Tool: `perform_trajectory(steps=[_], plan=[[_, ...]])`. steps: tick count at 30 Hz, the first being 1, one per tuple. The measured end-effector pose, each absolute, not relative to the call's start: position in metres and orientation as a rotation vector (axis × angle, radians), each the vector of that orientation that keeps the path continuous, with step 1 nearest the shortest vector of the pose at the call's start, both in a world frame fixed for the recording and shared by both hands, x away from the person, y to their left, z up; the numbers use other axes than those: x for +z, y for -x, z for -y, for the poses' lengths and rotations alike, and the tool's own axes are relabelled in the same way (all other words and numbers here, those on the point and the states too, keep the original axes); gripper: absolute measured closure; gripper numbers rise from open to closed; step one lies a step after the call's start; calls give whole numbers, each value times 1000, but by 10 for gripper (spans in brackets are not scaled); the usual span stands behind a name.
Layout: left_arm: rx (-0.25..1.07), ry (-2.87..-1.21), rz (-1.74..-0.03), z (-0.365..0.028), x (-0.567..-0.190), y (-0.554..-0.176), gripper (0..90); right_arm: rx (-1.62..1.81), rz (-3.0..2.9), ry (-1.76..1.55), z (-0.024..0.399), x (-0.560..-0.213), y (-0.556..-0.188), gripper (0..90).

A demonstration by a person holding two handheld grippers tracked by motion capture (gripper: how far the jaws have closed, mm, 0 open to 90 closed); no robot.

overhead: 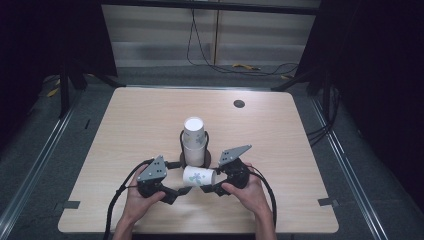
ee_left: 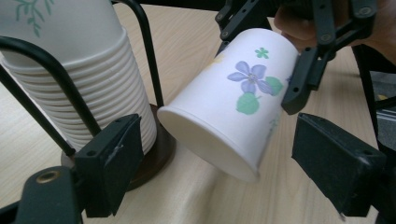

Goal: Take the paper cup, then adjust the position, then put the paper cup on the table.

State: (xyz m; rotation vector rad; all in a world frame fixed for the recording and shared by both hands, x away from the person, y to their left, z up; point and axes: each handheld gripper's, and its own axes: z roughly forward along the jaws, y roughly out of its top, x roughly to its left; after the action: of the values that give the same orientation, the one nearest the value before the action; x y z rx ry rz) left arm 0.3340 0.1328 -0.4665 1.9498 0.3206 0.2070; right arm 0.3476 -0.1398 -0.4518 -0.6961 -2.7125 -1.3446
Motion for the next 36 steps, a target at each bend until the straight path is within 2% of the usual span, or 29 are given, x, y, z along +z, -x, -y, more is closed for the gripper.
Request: perform_trajectory(steps=[14, 36], plan=[[169, -1869, -360, -140, -470, -333, 156, -1517, 2646, 695, 144, -460, -340, 364], [132, -1853, -372, -135, -473, -335, 155, -1700, 2510, 606, 148, -468, -340, 364]])
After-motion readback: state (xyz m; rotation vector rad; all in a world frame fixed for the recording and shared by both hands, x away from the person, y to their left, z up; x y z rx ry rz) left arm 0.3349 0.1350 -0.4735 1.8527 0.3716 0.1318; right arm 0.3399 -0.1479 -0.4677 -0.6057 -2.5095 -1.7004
